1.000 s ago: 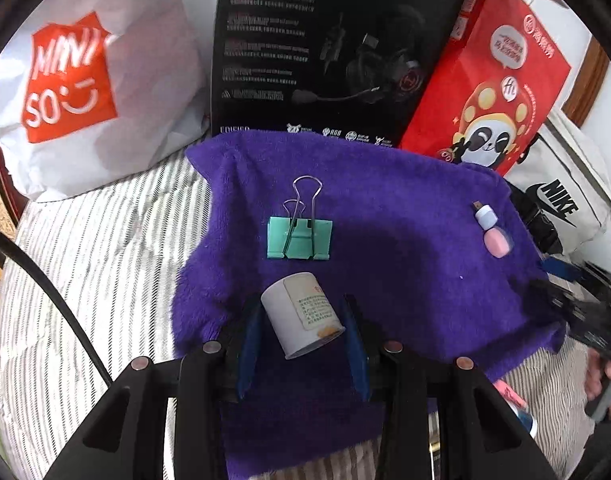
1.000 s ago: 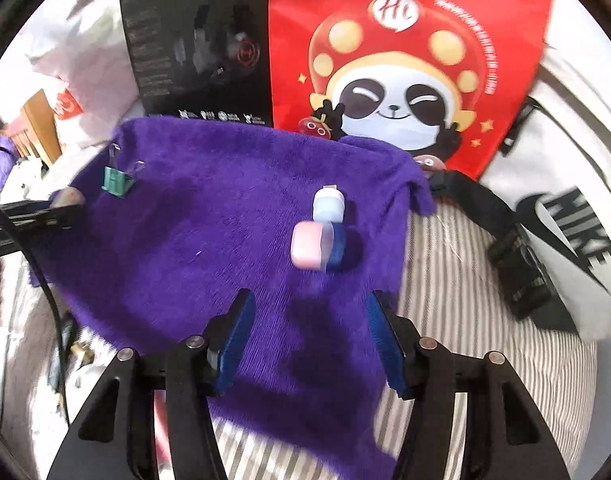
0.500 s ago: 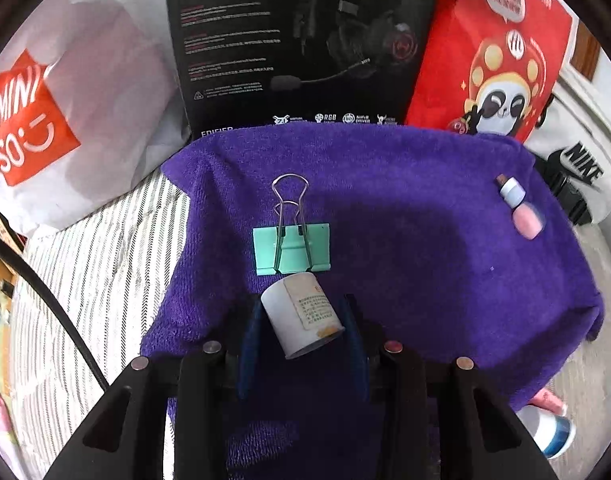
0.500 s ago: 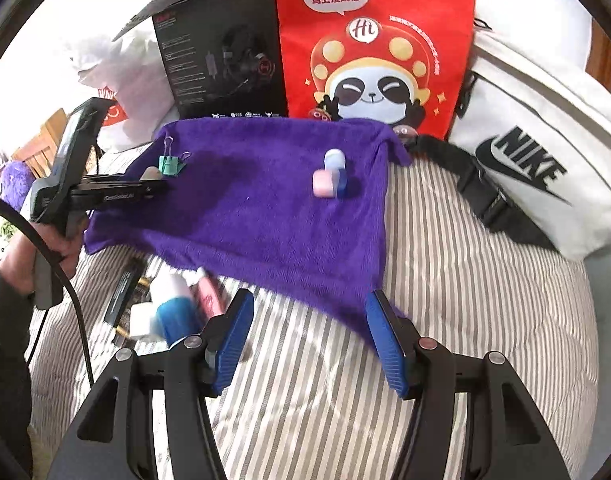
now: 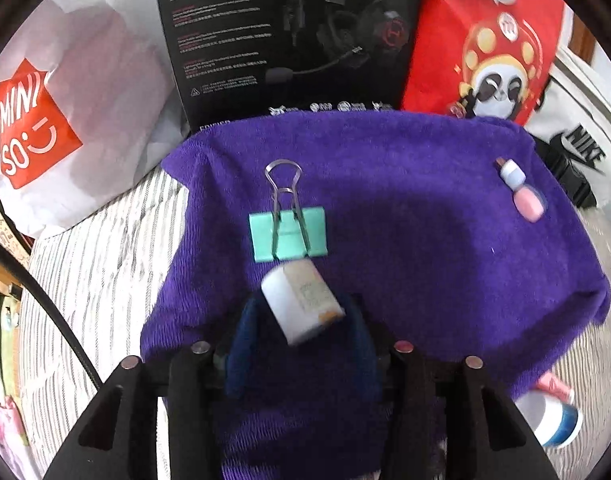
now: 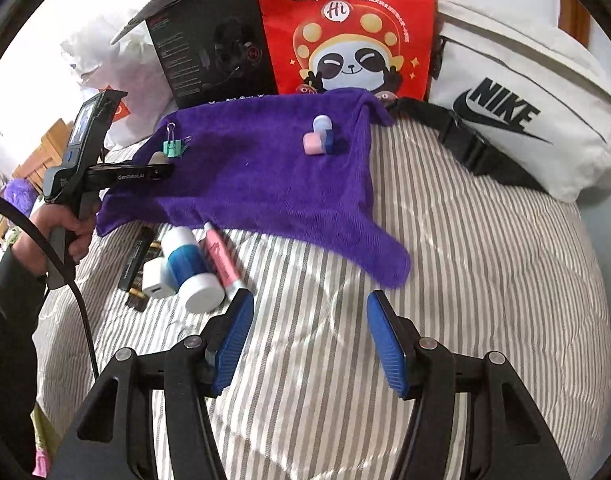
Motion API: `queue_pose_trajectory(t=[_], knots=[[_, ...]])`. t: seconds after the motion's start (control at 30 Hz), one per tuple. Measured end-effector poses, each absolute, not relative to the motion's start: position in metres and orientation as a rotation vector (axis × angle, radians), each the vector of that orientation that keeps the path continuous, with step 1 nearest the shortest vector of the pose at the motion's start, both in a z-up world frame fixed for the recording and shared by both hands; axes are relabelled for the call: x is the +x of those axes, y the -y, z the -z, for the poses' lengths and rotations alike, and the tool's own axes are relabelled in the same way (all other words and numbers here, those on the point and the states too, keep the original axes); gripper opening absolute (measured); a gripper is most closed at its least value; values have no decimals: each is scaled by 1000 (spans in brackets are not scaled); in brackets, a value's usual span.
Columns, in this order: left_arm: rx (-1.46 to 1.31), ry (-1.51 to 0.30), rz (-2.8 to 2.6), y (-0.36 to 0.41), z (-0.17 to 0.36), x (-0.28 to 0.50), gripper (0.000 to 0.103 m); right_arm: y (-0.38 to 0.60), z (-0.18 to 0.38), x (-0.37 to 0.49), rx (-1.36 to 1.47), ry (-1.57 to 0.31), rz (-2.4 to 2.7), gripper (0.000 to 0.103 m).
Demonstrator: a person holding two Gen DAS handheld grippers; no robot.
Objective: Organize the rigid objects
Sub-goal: 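Set the white jar on the towel beside the clip and open the left tool, then grasp the black rectangular stick with the left tool while the right grasps the clear plastic cup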
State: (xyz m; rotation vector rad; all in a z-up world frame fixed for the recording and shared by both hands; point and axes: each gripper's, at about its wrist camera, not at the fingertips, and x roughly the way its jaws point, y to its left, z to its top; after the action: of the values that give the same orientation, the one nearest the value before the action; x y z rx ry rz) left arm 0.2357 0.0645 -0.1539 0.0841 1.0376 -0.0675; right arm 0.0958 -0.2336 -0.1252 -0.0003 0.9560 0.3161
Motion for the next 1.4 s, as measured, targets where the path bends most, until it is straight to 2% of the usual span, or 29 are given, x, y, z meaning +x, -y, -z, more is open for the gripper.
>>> queue_pose_trajectory(t=[0.17, 0.4, 0.67, 0.97, 1.13, 1.4], knots=[[99, -1051, 35, -61, 150, 212, 51, 237, 123, 82, -2, -948, -320, 59], [42, -977, 44, -57, 119, 150, 51, 241, 121, 64, 12, -939, -321, 61], [-15, -1018, 86, -38, 140, 110, 51, 233, 123, 50, 9, -934, -336, 61], [-46, -1058, 76, -29, 153, 107, 51, 230, 127, 43, -5, -939, -340, 61], [-54, -1046, 77, -30, 156, 106, 55, 230, 137, 48, 8, -949, -324, 61], [68, -1019, 41, -17, 160, 102, 56, 223, 150, 47, -41, -956, -297, 61]])
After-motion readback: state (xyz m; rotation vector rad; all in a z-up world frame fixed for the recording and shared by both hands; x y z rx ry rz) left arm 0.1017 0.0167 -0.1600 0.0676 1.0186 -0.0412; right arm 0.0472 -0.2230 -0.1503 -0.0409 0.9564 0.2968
